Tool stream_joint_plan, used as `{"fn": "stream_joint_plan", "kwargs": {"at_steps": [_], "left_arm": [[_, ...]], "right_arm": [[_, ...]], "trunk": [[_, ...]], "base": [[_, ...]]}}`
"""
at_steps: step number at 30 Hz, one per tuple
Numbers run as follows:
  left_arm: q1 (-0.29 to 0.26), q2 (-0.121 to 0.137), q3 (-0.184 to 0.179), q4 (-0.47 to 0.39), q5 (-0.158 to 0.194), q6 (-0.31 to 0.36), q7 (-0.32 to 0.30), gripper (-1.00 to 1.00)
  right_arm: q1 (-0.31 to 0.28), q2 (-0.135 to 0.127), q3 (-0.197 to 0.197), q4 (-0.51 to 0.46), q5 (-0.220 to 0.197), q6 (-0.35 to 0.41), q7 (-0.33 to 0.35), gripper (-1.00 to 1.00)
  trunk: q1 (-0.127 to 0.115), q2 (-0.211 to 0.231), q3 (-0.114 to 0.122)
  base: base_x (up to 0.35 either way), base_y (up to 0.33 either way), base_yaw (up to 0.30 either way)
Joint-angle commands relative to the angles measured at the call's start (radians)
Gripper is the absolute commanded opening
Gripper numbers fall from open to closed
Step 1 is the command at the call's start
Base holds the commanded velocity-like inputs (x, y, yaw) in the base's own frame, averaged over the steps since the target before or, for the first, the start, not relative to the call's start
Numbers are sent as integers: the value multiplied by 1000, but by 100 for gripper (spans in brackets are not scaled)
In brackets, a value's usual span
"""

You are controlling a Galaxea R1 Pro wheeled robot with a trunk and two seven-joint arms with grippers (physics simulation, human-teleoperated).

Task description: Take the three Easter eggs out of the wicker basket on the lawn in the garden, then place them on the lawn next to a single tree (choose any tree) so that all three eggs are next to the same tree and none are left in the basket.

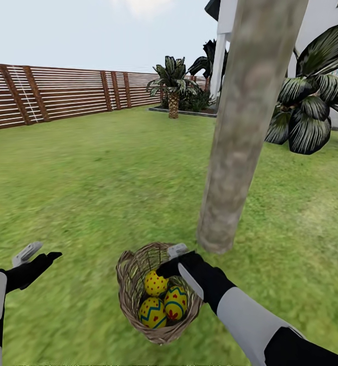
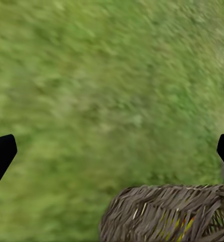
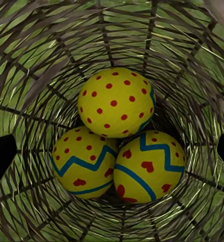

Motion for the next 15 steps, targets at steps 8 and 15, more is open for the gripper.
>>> {"fn": "stream_joint_plan", "kwargs": {"at_steps": [8, 15], "left_arm": [[-1, 0, 1, 0, 11, 5, 8, 100], [0, -3, 1, 1, 11, 5, 8, 100]], "right_arm": [[-1, 0, 14, 9, -5, -56, -2, 100], [-1, 0, 16, 42, -1, -68, -2, 100]], "trunk": [[31, -57, -26], [57, -106, -48]], "base": [[0, 0, 0], [0, 0, 0]]}}
